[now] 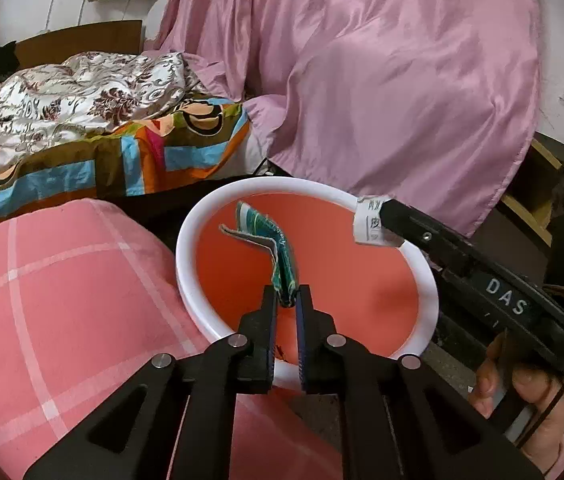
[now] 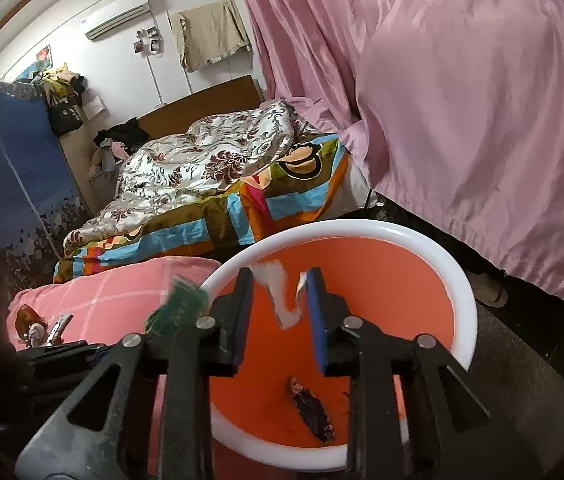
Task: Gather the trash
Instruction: 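Move the left tool back over the bedspread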
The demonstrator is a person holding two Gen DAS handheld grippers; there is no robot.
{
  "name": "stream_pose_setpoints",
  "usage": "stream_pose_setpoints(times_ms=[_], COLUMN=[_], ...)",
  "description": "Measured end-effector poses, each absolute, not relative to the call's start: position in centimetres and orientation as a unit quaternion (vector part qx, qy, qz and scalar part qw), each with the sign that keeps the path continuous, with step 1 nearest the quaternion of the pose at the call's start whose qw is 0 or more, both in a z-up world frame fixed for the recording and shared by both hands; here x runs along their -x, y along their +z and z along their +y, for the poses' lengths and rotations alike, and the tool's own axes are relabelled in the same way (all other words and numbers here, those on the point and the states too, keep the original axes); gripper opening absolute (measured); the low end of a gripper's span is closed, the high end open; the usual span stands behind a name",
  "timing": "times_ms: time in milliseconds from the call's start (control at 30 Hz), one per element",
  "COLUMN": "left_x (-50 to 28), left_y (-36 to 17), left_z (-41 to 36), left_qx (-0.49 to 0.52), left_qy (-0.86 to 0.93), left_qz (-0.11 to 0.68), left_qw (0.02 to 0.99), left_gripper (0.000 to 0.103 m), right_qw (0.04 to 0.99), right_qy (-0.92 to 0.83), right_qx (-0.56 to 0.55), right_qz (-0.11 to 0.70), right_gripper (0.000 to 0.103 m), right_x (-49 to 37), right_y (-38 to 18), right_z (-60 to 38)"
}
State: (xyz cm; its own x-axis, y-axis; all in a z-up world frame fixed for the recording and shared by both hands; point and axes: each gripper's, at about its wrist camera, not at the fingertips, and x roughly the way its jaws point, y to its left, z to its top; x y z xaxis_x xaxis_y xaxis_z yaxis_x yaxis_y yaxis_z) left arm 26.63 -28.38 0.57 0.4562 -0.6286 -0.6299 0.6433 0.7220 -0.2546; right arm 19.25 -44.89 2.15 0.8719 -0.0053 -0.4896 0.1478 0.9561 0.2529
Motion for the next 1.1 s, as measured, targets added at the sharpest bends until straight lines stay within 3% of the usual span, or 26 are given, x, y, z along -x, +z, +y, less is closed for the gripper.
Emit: stream_pose_setpoints(times_ms=[200, 300, 533, 667, 800, 833, 867, 933, 1100], left_x=[-26.7, -26.7, -26.4, -25.5, -24.2, -23.8, -23.4, -22.5, -19.8], left_y=[0.8, 1.1, 2.9, 4.7, 6.5, 6.9, 7.3, 8.1, 9.5], left_z=[-27.7, -27.1, -23.9, -20.8, -17.6, -16.6, -15.9, -13.8, -9.6], left_qx=[0.001, 0.013, 0.042, 0.061, 0.072, 0.075, 0.077, 0.084, 0.076], left_qy=[-0.368, -0.362, -0.316, -0.276, -0.235, -0.224, -0.215, -0.191, -0.135], left_qz=[0.363, 0.359, 0.324, 0.283, 0.235, 0.22, 0.208, 0.177, 0.116], left_qw=[0.856, 0.861, 0.891, 0.916, 0.94, 0.947, 0.951, 0.962, 0.981], left_gripper=[0.015, 0.025, 0.028, 0.044, 0.057, 0.064, 0.079, 0.099, 0.1], right_qw=[0.958, 0.959, 0.969, 0.977, 0.984, 0.986, 0.987, 0.989, 0.992], right_qy=[-0.043, -0.044, -0.037, -0.02, 0.002, 0.009, 0.016, 0.028, 0.069], right_qx=[-0.147, -0.146, -0.136, -0.131, -0.125, -0.124, -0.122, -0.119, -0.103], right_qz=[0.244, 0.24, 0.204, 0.168, 0.125, 0.113, 0.102, 0.082, 0.023], right_gripper=[0.045, 0.048, 0.064, 0.085, 0.096, 0.1, 0.103, 0.103, 0.103], right_x=[-19.1, -19.2, -18.6, -18.1, -17.4, -17.3, -17.1, -16.8, -15.7], right_y=[2.2, 2.3, 3.5, 4.7, 5.9, 6.2, 6.5, 7.0, 8.6], right_z=[-45.1, -45.0, -44.0, -42.6, -40.6, -40.0, -39.3, -38.3, -34.7])
